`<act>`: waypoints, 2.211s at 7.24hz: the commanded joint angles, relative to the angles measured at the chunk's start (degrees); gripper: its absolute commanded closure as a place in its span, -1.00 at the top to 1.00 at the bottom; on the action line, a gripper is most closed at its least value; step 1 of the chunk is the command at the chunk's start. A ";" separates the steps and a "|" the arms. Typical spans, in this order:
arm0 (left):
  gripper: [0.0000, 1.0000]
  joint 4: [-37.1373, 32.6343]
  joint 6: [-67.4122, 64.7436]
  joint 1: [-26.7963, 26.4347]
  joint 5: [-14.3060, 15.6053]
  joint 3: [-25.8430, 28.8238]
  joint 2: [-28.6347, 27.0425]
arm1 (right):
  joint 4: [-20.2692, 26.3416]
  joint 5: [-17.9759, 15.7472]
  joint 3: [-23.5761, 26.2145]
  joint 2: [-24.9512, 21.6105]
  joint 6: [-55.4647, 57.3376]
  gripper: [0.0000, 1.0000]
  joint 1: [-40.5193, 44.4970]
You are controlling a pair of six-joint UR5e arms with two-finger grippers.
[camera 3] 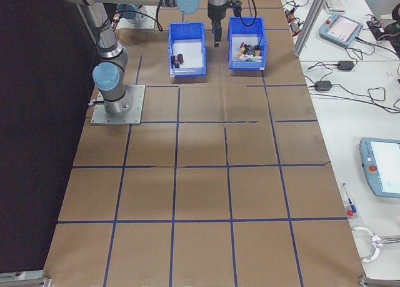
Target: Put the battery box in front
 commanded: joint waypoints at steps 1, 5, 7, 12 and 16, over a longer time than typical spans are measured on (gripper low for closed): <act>0.99 -0.90 -0.08 -0.05 -0.32 -0.67 0.21 | 0.31 0.05 -6.37 5.82 -5.76 1.00 1.51; 0.99 -3.20 -13.32 -0.05 -0.58 -6.44 2.12 | -0.48 -0.04 -17.80 17.86 -25.63 1.00 13.35; 0.99 -1.80 -34.53 -0.92 -0.67 -15.13 7.56 | -0.66 -0.65 -21.50 22.96 -33.62 1.00 19.16; 0.99 12.09 -95.25 -17.95 -0.49 -30.54 13.91 | -9.15 -0.30 -22.05 29.48 -51.14 1.00 26.65; 0.99 27.03 -123.18 -29.21 -0.23 -37.93 13.05 | -9.97 -3.36 -19.42 33.53 -52.56 1.00 28.16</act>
